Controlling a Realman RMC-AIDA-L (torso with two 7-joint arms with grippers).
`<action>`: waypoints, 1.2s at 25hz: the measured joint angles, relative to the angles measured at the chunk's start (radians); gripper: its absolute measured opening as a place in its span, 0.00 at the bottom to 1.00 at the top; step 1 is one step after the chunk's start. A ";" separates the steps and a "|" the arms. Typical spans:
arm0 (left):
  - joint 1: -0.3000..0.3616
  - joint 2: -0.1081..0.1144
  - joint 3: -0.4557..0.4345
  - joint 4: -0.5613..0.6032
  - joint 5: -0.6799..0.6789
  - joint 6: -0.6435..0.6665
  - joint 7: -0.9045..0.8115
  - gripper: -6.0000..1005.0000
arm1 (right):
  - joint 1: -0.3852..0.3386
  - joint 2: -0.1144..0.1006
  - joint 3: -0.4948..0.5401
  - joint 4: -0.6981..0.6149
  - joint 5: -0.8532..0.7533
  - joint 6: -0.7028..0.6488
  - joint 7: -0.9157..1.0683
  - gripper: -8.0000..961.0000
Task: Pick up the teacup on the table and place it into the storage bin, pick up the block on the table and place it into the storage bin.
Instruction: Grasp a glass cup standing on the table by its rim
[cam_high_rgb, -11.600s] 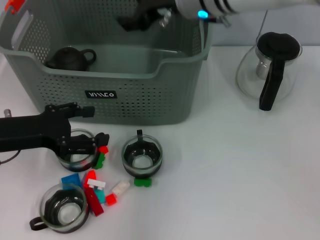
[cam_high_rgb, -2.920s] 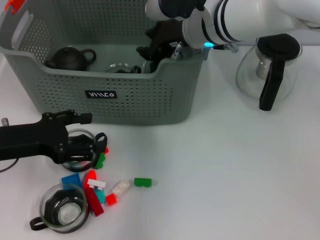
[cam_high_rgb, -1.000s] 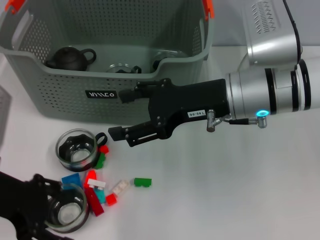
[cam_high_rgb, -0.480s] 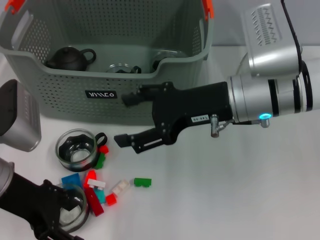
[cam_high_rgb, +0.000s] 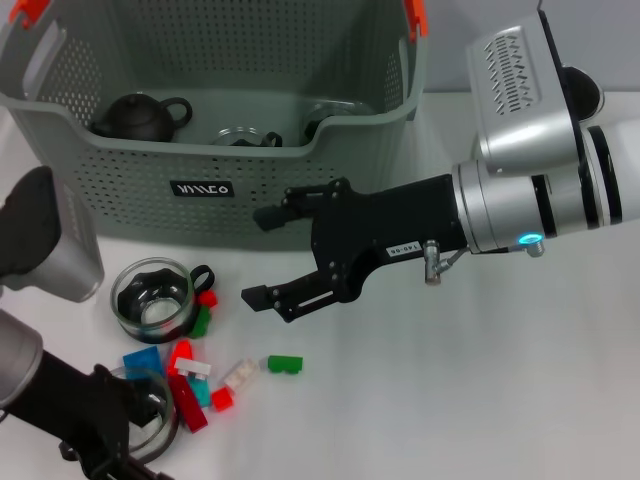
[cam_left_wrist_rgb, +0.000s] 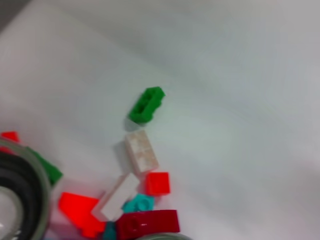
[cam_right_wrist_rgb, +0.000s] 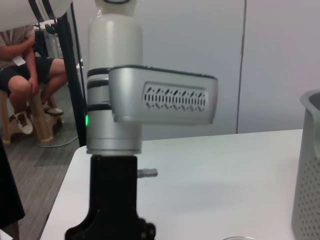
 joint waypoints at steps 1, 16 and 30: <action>-0.002 0.000 0.009 -0.009 0.003 0.000 -0.004 0.88 | 0.000 0.000 0.003 0.000 0.000 0.001 -0.001 0.98; -0.009 0.000 0.033 -0.063 0.025 -0.054 -0.014 0.88 | 0.002 0.003 0.014 0.000 0.003 0.003 0.001 0.98; -0.013 0.001 0.070 -0.078 0.034 -0.061 -0.049 0.82 | 0.002 0.002 0.020 -0.001 0.004 0.003 0.003 0.98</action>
